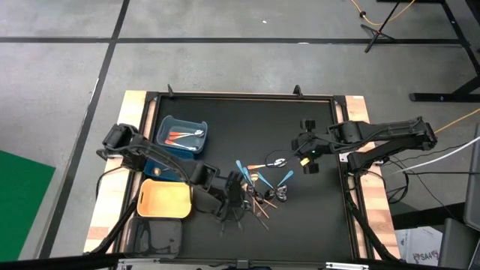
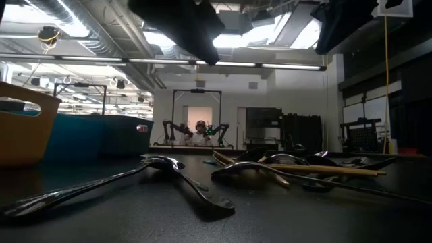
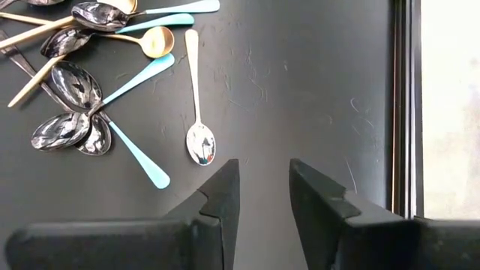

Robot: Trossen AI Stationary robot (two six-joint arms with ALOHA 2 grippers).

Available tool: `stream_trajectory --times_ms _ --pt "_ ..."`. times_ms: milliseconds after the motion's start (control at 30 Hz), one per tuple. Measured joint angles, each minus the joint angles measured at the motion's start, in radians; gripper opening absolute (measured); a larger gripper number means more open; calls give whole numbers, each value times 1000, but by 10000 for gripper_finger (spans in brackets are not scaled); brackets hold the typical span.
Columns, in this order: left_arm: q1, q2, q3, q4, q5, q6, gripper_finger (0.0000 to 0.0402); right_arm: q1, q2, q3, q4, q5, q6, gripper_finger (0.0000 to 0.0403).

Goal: Sort silverware by color (type)
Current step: Put the black spoon into the orange bin

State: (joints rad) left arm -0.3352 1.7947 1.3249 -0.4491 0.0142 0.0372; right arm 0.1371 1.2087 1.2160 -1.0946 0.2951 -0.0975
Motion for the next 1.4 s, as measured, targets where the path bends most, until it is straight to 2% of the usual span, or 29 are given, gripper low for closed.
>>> stream_trajectory --times_ms 200,400,733,900,1400 --pt "-25 0 -61 5 -28 10 82 0 0 0 1 0 0 106" --pt "-40 0 -103 36 -74 110 82 0 0 0 1 0 0 106" --pt "-39 64 -100 130 -78 219 82 0 0 0 6 0 0 106" --pt "-39 113 -74 126 -75 272 82 0 0 0 29 0 0 106" --pt "-35 176 -70 27 -52 286 82 0 0 0 31 0 0 106"
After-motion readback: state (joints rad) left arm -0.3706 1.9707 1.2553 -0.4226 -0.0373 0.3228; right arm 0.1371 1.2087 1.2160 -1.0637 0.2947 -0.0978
